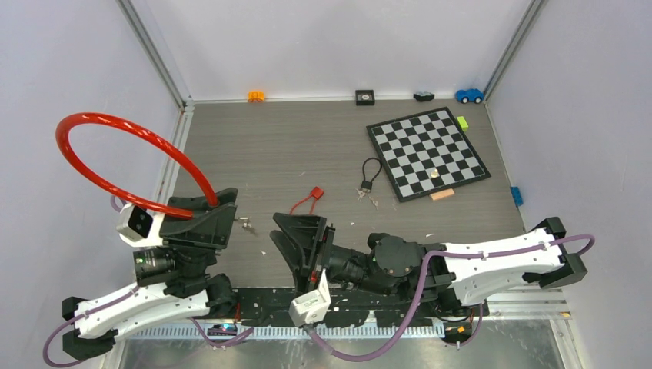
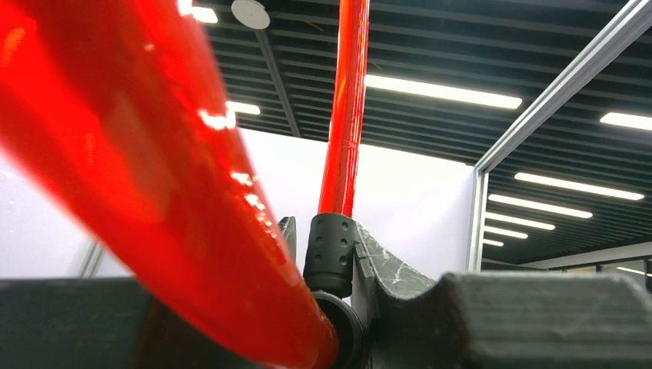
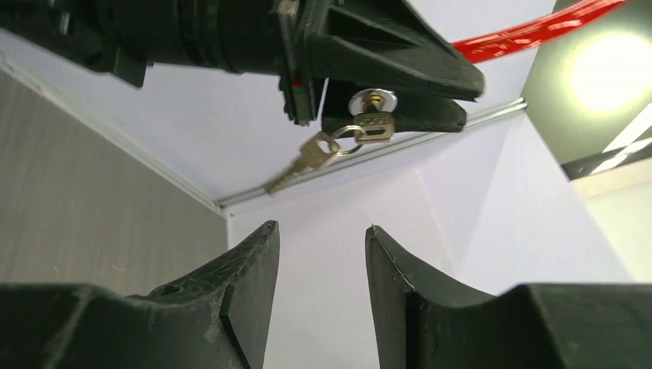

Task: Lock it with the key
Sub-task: Lock the lock.

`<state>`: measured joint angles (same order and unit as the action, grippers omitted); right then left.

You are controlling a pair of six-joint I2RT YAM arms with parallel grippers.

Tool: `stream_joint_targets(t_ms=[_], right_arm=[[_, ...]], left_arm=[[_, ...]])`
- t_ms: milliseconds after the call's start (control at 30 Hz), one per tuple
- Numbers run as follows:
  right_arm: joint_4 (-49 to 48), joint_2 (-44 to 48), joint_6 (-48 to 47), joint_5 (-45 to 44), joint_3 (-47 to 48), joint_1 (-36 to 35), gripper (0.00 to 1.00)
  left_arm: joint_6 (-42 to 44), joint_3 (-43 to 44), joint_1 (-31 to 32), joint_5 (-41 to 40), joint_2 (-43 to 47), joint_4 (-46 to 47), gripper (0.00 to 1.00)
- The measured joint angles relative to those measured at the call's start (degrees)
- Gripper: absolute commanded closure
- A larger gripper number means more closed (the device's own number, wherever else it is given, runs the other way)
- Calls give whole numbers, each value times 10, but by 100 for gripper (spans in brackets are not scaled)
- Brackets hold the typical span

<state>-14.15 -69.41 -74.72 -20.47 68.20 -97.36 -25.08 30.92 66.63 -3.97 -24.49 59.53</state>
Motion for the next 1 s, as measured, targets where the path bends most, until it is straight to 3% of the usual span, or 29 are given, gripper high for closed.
stream_joint_targets(t_ms=[567, 1000], right_arm=[[137, -13, -332, 43, 63, 87, 50], [137, -36, -409, 131, 78, 96, 51]], left_arm=[[0, 0, 0, 0, -3, -2, 100], [0, 0, 0, -1, 1, -5, 100]])
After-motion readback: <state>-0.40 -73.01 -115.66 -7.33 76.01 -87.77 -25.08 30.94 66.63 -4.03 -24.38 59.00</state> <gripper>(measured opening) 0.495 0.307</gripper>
